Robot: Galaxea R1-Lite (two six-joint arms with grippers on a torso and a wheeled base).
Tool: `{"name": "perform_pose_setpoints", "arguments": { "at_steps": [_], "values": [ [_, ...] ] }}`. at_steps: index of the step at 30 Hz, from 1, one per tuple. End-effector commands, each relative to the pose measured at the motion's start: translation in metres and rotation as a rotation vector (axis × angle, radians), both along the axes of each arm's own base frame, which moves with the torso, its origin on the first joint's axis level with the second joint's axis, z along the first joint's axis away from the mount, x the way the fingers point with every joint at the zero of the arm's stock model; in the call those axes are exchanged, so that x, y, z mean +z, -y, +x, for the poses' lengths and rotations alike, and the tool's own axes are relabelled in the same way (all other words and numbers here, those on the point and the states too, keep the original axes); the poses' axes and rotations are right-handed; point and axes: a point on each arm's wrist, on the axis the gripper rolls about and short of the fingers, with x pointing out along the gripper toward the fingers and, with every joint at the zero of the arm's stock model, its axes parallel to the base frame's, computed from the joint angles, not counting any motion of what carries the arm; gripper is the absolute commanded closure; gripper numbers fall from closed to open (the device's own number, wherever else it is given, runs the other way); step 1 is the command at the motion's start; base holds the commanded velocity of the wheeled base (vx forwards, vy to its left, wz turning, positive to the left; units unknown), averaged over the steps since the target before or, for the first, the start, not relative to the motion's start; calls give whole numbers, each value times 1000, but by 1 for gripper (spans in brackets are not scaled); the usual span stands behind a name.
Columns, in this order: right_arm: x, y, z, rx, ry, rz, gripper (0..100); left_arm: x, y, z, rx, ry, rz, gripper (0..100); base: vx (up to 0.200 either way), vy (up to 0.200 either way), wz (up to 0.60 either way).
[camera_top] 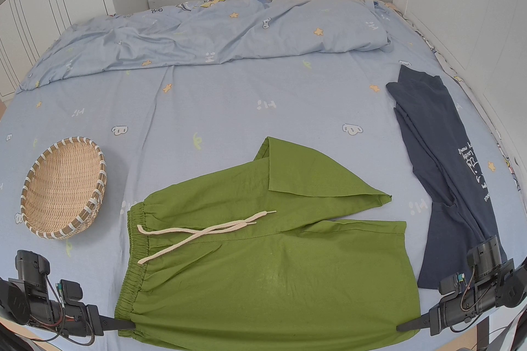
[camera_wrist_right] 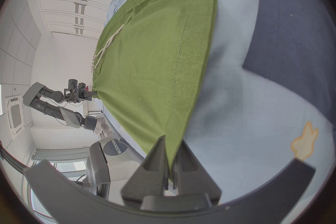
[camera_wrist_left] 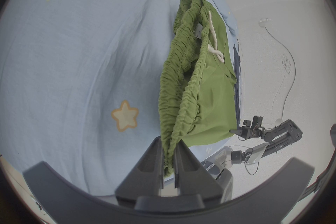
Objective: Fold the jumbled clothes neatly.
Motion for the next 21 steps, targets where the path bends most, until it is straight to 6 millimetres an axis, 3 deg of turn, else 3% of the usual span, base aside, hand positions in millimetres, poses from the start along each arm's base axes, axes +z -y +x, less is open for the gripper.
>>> {"name": "perform_pose_setpoints", "arguments": {
  "at_steps": [1,21],
  "values": [
    [-6,0,1,9,-36,-12,100,-1,-3,-6,2,-7,40,100,0,0,0],
    [-14,-2,1,19,-56,-33,100,-9,-3,-13,-36,-68,64,100,0,0,0]
  ]
}}
